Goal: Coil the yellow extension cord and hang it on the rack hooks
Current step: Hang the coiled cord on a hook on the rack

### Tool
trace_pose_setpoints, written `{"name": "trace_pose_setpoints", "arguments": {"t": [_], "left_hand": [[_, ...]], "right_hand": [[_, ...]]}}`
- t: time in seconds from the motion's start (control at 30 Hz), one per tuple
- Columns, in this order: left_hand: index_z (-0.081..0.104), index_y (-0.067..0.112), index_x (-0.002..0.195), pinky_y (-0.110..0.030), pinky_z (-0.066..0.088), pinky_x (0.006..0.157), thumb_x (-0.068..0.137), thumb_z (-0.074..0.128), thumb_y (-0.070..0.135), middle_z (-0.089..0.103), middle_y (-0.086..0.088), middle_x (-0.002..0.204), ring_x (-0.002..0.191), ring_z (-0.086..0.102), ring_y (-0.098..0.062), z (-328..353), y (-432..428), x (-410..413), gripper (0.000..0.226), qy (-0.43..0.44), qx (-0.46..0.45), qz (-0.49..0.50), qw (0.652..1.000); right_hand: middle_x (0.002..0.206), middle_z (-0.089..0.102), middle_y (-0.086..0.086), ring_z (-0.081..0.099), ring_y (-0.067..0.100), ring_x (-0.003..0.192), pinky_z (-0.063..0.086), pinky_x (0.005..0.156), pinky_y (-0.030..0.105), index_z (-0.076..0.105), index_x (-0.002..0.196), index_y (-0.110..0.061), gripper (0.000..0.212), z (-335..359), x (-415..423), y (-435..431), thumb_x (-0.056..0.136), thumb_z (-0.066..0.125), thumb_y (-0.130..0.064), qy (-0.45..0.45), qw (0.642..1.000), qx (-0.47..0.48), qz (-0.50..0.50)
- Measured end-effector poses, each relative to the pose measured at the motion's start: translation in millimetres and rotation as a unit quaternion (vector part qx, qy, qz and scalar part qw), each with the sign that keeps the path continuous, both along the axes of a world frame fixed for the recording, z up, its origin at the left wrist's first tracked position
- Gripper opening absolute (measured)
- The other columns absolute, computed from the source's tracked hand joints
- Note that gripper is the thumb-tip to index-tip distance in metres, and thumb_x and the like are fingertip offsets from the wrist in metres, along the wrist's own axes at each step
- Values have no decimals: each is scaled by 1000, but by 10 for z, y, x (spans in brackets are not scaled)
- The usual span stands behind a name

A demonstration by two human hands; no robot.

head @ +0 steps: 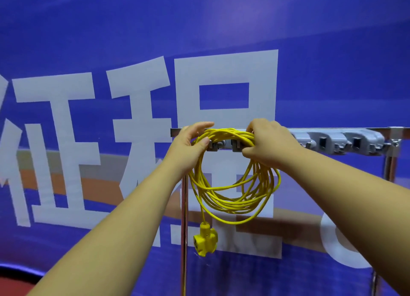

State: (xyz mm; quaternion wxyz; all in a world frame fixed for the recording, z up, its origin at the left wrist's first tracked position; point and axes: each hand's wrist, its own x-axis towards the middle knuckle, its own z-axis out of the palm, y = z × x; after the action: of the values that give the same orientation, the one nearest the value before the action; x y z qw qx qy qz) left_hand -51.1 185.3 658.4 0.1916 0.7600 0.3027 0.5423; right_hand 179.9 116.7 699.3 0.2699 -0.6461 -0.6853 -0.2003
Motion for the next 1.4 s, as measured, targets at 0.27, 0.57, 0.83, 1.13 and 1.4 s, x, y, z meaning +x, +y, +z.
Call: {"name": "trace_pose_setpoints", "arguments": {"t": [0.27,0.57,0.83,1.13,1.4], "left_hand": [[73,46,117,-41,62,94,104,62,25,69,9,123,113,68,-15,62,-36,-23,27,-14,-45,-3,999],[71,45,118,-39,64,89,106,57,25,69,6,120,110,69,-14,124,-123,22,27,-22,-58,17,998],[70,37,113,-35,63,85,109,49,25,73,10,107,101,70,-11,159,-80,186,24,-76,-48,91,992],[67,34,127,-9,51,59,103,43,6,65,4,123,105,65,-11,183,-96,246,43,-7,-6,113,994],[66,34,131,-20,57,80,106,50,14,61,6,127,110,63,-11,124,-163,153,36,2,8,83,997]], "right_hand": [[102,59,-5,58,19,96,54,82,44,64,106,-32,30,-119,123,-67,93,67,-58,69,992,49,91],[107,75,-2,74,19,83,65,75,39,73,116,-36,31,-16,46,9,91,76,-55,273,957,42,91],[108,53,0,53,28,114,53,88,45,72,132,-42,44,57,-90,105,97,60,-66,149,984,97,-24],[125,50,10,51,32,118,49,101,49,41,161,-27,51,-188,50,129,111,37,-33,40,998,49,31],[115,52,4,53,29,114,49,96,45,51,154,-38,45,-258,114,116,109,49,-38,95,992,62,55]]}}
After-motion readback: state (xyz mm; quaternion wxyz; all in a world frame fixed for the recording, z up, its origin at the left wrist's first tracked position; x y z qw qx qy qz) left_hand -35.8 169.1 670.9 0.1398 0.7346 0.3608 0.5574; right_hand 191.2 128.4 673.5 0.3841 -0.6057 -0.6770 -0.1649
